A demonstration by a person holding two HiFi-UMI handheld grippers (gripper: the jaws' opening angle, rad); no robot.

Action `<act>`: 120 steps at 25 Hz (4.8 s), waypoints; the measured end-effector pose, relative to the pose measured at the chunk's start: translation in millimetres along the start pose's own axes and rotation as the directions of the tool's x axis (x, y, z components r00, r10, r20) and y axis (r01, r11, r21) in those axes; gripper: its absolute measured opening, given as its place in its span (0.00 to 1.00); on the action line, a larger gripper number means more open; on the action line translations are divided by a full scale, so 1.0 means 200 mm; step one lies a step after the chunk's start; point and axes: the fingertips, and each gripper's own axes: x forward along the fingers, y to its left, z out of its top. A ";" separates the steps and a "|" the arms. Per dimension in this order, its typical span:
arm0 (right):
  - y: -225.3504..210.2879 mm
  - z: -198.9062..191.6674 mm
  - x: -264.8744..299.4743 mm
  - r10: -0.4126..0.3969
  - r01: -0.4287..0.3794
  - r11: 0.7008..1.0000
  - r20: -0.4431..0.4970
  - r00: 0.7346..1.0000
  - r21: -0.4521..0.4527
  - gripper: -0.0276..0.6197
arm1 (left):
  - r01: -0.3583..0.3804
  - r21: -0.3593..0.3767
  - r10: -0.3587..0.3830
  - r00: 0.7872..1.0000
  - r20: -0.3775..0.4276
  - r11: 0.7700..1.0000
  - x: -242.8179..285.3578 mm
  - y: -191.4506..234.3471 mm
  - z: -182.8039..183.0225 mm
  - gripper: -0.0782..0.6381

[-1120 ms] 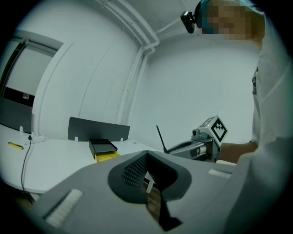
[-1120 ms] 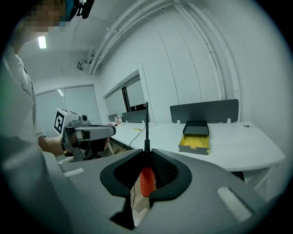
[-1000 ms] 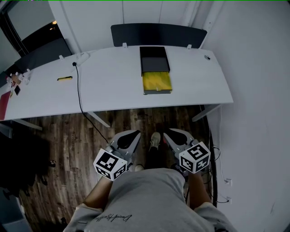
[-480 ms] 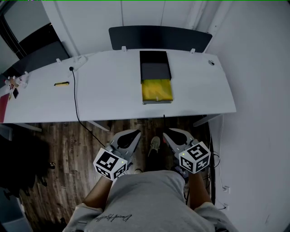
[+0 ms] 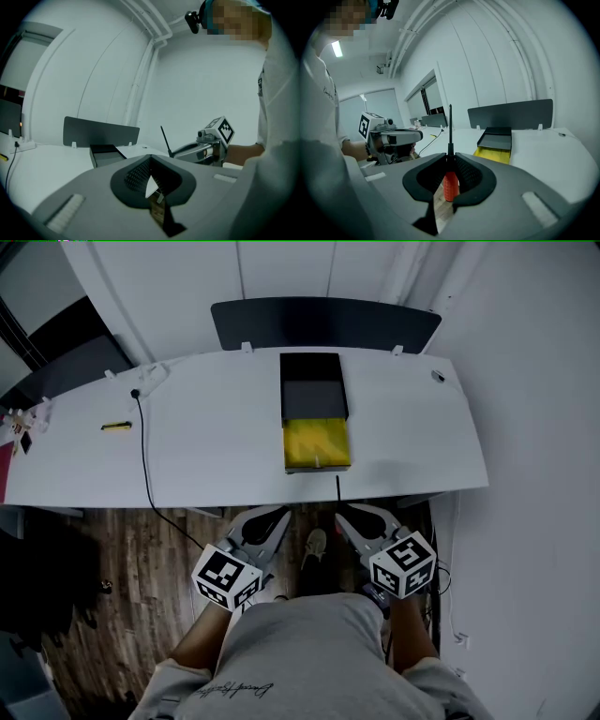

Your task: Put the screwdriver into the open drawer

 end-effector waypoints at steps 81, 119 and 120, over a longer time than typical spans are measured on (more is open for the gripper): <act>-0.85 0.30 0.79 0.012 -0.029 0.997 -0.238 0.971 -0.072 0.16 | -0.080 -0.081 0.072 0.992 -0.101 0.994 0.81 0.93 0.14 0.11; -1.00 -0.27 1.08 -0.039 -0.025 0.993 -0.522 0.852 -0.115 0.15 | -0.108 -0.171 0.072 0.976 -0.207 0.979 0.86 1.11 -0.23 0.11; -1.00 -0.28 1.09 -0.039 -0.027 0.993 -0.527 0.849 -0.117 0.15 | -0.110 -0.173 0.073 0.975 -0.208 0.979 0.86 1.11 -0.24 0.11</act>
